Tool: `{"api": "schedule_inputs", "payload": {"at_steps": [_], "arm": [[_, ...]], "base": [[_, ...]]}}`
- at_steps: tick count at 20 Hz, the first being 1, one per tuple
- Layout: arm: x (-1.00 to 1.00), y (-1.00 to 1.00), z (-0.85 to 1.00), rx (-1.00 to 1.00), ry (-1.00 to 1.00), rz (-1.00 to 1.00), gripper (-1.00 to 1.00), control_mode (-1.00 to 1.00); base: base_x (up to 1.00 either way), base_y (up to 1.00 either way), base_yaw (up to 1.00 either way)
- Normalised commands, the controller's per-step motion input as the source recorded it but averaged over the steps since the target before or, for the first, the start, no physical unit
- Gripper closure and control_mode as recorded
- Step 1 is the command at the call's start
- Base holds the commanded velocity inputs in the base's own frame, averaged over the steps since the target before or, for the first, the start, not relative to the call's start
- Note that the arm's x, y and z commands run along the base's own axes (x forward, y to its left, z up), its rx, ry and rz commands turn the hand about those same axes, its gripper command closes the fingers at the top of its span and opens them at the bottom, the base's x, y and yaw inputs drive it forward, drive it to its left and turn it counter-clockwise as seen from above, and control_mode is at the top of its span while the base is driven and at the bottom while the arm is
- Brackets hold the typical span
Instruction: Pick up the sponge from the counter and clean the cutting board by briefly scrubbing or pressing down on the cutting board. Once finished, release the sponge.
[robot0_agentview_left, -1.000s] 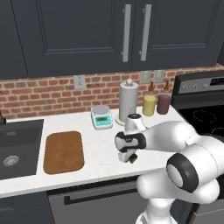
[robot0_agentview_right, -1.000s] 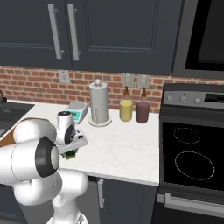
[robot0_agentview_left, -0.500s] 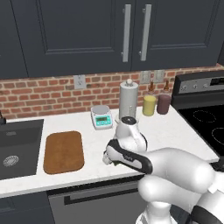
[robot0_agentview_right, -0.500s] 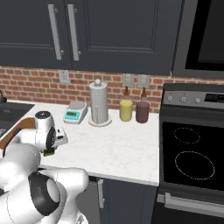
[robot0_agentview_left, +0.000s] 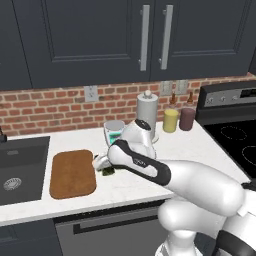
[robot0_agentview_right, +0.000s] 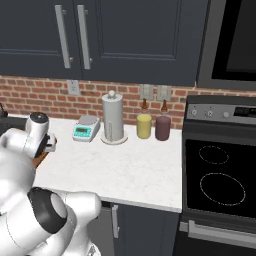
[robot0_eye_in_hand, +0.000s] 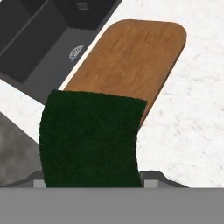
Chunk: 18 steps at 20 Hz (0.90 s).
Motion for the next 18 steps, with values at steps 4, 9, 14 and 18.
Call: {"api": "schedule_inputs", "payload": {"at_steps": [4,9,14,18], "arm": [[0.18,1.0,0.57,-0.06,0.14,0.0,1.0,-1.0],[0.02,1.0,0.11,-0.34,0.14,0.03,1.0,-1.0],[-0.14,0.61,-0.07,-0.2,0.07,-0.05,1.0,-1.0],[-0.09,0.02,-0.21,0.0,0.01,-0.06,1.0,-1.0]], "base": [[0.0,0.0,0.0],[0.0,0.0,0.0],[0.0,0.0,0.0],[0.0,0.0,0.0]]}}
